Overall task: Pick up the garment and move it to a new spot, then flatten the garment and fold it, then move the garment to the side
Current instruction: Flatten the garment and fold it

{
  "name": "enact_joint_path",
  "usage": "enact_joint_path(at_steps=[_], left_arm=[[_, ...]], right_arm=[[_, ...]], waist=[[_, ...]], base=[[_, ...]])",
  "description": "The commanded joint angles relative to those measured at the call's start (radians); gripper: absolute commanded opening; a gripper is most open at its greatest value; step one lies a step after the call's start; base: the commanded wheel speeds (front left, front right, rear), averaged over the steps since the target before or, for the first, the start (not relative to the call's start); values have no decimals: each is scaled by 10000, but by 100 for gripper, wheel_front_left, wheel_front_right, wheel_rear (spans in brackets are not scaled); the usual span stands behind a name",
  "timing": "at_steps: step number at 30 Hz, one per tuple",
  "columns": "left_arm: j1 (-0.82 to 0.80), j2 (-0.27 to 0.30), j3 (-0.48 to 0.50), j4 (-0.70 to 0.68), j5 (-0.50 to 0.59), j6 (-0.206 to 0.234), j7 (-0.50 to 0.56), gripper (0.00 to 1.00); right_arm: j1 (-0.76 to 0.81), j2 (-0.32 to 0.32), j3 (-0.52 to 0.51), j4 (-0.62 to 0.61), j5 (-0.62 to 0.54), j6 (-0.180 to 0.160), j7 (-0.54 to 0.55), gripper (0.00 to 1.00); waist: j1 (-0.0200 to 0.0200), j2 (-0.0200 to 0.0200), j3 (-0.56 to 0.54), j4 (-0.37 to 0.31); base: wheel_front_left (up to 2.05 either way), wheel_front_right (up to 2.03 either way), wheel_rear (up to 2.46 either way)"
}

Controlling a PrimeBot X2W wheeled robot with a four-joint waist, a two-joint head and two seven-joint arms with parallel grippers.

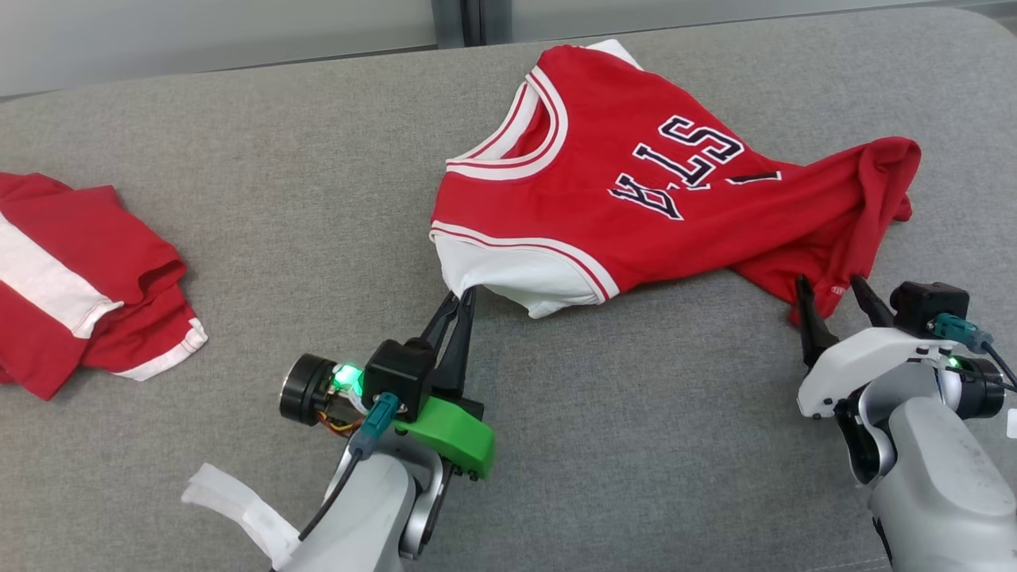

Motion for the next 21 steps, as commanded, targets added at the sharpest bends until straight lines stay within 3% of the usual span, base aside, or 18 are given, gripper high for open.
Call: enact_joint_path(at_steps=[1, 10, 21], left_arm=[[10, 52, -38, -43, -43, 8, 3, 0], [-77, 52, -192, -52, -93, 80, 3, 0], [101, 50, -93, -71, -111, 29, 3, 0]], right_arm=[[-260, 40, -162, 264, -212, -15, -36, 100], [-869, 289, -1284, 1661, -1477, -15, -239, 100], [-935, 393, -2440, 2414, -2450, -16, -307, 100]], waist=[[0, 0, 37, 38], [0, 0, 98, 78], [0, 0, -94, -105]], base=[[0, 0, 0], [0, 0, 0], [0, 0, 0]])
